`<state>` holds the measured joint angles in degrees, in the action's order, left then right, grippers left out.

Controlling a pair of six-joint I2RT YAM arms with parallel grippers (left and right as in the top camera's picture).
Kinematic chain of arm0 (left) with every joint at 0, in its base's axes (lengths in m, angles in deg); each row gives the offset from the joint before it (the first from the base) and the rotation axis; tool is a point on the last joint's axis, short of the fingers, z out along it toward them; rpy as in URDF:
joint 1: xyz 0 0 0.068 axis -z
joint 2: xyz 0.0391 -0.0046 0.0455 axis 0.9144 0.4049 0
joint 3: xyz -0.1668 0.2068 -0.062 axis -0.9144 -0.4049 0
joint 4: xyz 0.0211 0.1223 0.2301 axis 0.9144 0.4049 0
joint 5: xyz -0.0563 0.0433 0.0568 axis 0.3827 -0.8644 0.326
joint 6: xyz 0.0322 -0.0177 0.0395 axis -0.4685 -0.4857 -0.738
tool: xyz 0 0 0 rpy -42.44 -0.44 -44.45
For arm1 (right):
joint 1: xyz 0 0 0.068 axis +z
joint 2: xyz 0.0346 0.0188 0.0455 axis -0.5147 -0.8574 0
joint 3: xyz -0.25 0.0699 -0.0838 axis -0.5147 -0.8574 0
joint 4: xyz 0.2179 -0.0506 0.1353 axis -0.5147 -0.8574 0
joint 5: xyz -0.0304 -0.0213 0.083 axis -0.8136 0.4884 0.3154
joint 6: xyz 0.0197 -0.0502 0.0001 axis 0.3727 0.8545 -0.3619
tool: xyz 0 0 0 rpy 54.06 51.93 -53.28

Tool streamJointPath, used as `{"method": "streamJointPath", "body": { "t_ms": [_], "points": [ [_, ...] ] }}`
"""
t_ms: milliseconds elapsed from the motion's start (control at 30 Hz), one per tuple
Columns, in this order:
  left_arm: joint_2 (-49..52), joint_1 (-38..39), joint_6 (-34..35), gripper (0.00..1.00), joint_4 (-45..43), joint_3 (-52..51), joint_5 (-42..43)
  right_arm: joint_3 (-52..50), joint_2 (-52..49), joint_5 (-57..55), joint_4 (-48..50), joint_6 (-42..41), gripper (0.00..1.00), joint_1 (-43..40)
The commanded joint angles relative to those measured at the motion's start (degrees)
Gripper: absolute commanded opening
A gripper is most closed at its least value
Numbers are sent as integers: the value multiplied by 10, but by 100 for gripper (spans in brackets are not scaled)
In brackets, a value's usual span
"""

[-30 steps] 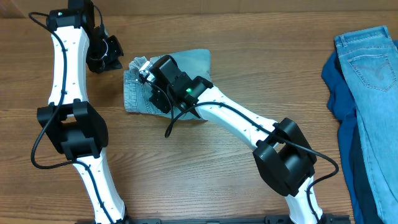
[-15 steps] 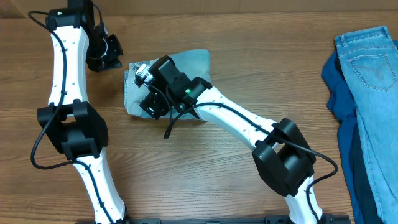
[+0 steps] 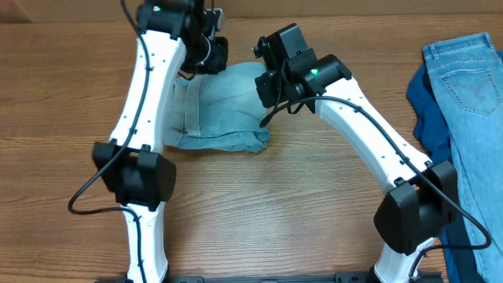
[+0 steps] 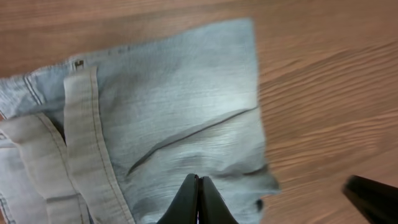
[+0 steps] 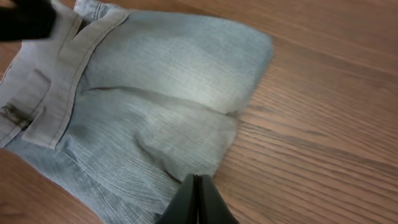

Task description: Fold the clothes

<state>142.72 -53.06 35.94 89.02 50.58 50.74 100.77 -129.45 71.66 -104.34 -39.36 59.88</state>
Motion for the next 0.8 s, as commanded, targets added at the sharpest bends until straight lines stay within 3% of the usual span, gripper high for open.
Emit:
{"method": "streamJointPath", "body": {
  "t_ms": [0, 233, 467, 633, 767],
  "points": [
    [51, 0, 1, 4, 32, 6, -63, -1, -13, 37, 5, -3, 4, 1],
    [93, -3, 3, 4, 40, 5, -86, -38, -20, 38, 23, -16, 4, 3],
    [142, -3, 7, 4, 43, 3, -106, -42, -89, 141, 6, -15, 4, 7],
    [150, -4, 18, 4, 40, 3, -157, -50, -97, 156, -41, -20, 4, 8],
    [150, -8, 22, 4, 29, 3, -156, -92, -97, 175, -23, -47, 4, 8]
  ]
}}
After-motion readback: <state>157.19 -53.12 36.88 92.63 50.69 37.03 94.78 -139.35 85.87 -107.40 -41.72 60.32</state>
